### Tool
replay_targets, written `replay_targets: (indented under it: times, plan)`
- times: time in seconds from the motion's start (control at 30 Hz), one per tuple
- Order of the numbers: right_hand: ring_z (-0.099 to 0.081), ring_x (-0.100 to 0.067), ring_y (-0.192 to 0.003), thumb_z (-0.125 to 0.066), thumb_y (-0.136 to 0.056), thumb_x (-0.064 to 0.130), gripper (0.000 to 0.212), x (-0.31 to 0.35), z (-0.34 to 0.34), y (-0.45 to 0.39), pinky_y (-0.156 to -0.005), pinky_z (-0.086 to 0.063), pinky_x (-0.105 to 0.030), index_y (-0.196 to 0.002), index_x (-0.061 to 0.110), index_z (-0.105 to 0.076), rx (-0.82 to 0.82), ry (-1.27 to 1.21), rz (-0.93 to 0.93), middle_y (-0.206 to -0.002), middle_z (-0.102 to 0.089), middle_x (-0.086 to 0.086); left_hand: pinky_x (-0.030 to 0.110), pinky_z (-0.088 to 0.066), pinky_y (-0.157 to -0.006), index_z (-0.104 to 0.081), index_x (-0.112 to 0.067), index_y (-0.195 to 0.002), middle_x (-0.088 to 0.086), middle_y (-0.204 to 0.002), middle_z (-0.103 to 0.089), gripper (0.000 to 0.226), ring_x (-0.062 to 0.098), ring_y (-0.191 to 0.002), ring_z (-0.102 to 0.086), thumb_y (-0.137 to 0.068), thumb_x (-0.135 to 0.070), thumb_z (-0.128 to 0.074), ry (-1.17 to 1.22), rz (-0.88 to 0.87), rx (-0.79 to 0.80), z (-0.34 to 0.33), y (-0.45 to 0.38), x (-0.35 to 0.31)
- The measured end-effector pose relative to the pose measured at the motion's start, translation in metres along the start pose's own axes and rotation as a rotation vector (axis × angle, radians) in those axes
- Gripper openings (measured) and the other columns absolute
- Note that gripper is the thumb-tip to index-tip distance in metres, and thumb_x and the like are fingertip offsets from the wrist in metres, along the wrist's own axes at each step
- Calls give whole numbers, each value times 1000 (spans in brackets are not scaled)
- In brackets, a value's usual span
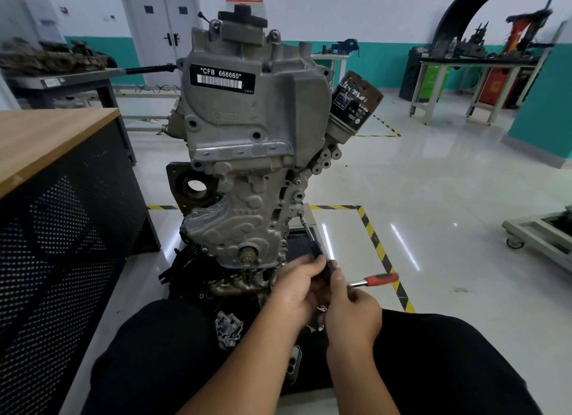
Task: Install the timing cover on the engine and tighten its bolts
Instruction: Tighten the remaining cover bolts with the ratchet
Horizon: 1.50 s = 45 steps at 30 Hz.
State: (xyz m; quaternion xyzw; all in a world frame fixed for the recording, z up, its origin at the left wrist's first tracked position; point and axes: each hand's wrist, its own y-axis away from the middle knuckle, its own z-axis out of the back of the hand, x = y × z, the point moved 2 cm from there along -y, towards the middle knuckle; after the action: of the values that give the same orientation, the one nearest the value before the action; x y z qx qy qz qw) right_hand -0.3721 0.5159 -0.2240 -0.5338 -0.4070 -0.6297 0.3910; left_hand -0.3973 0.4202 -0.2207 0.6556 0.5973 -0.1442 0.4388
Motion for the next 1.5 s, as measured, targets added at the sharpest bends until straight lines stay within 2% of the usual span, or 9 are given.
replay_targets:
  times: [0.17,0.33,0.57,0.73,0.87,1.07,1.17,1.37,1.5]
  plan:
    - [-58,22,-73,-86,-77,29,15,3,5,0,-48,-40,-5,-83,28,-73,0,125,151,-67,-67,16,40,-62,-74,-77,0,-94,20,-92,-72,9,27,-76,-73,-92,-4,-69,18,-44,-29,-1,1,2]
    - [-67,-18,-52,-75,-90,42,37,6,4,-1,-53,-57,-35,-66,14,-70,16,-90,-36,-55,-68,-1,32,-56,-59,-76,-9,-93,12,-98,-77,19,22,-67,-72,-98,-22,-64,21,56,20,-1,5,1]
    - [-65,10,-71,-89,-74,32,20,10,6,2,-62,-50,-18,-80,31,-71,22,11,166,-71,-69,17,38,-60,-71,-74,-4,-92,20,-92,-72,11,28,-75,-70,-95,-11,-67,-8,-38,-47,-5,3,1]
    - [-62,-21,-50,-74,-90,43,38,12,5,1,-53,-52,-35,-69,12,-73,46,-223,-153,-59,-72,-4,21,-44,-41,-72,-13,-94,6,-81,-75,20,18,-49,-63,-98,-31,-65,35,62,12,-9,11,1]
    - [-67,1,-65,-85,-79,33,17,13,5,2,-59,-46,-21,-72,28,-70,60,-137,17,-65,-69,12,46,-59,-85,-72,-4,-96,16,-89,-73,16,30,-82,-70,-89,-18,-75,35,-42,-45,-8,9,2]
    - [-67,-8,-59,-79,-88,36,16,15,4,8,-57,-57,-31,-83,22,-74,68,-182,-79,-68,-73,5,43,-51,-100,-71,-7,-96,12,-94,-73,25,26,-84,-72,-88,-30,-74,182,106,19,-11,12,-3]
    - [-60,-15,-52,-75,-93,31,23,14,3,9,-51,-48,-27,-85,10,-73,146,-362,-298,-66,-69,-7,40,-58,-87,-68,-7,-101,15,-95,-76,20,25,-79,-75,-100,-26,-60,185,91,-20,-9,7,-2]
    - [-66,-7,-56,-87,-80,27,14,15,4,7,-55,-53,-25,-79,24,-74,110,-207,-48,-71,-74,5,33,-58,-70,-71,-8,-91,9,-84,-71,24,23,-73,-69,-91,-32,-72,129,97,-18,-6,4,0]
    - [-43,-9,-39,-72,-95,35,19,22,7,8,-39,-36,-21,-90,17,-78,253,-606,-515,-62,-67,-6,24,-52,-45,-76,-4,-84,12,-84,-75,30,22,-56,-68,-99,-27,-63,137,119,25,-9,7,-2]
